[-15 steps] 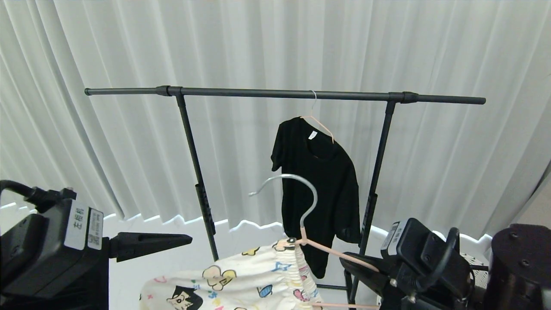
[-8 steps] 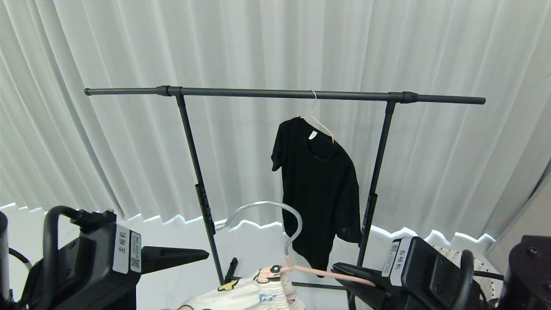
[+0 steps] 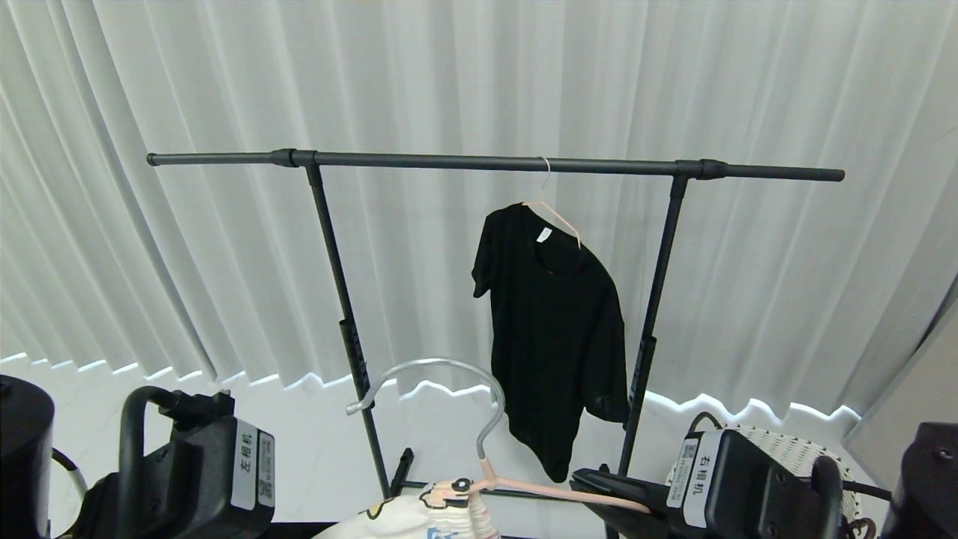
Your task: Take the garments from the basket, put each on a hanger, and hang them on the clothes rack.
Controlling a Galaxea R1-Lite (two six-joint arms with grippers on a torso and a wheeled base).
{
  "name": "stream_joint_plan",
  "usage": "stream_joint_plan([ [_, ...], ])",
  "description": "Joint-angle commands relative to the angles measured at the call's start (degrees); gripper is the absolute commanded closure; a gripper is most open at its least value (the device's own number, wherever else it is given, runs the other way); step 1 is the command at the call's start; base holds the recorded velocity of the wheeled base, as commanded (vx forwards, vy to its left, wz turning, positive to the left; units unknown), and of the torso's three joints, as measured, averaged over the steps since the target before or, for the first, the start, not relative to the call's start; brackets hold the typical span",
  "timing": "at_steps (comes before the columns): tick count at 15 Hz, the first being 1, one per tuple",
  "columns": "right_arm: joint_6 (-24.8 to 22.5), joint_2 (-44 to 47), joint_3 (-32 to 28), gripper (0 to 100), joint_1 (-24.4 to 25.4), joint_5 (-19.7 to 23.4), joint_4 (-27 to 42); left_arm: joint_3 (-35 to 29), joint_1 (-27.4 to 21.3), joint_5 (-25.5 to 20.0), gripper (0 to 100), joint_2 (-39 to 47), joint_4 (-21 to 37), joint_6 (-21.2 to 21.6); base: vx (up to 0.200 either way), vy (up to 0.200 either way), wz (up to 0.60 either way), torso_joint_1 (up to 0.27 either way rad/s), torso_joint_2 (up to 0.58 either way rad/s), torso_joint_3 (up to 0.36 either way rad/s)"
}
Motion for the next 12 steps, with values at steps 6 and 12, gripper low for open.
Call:
stream_joint_plan([
  [6,-0.3,-0.4,0.3,0,-0.4,-6.3,0.0,0.0,0.2,1.4,100,2.2,-0.1,-0.1,0.0,0.0,0.0,0.0,0.0,0.0],
  [12,0.0,-2.3,1.6,0,-3.5,-7.9,0.0,2.1,9.7,7.3,100,1.9,-4.0,0.0,0.0,0.0,0.0,0.0,0.0,0.0],
])
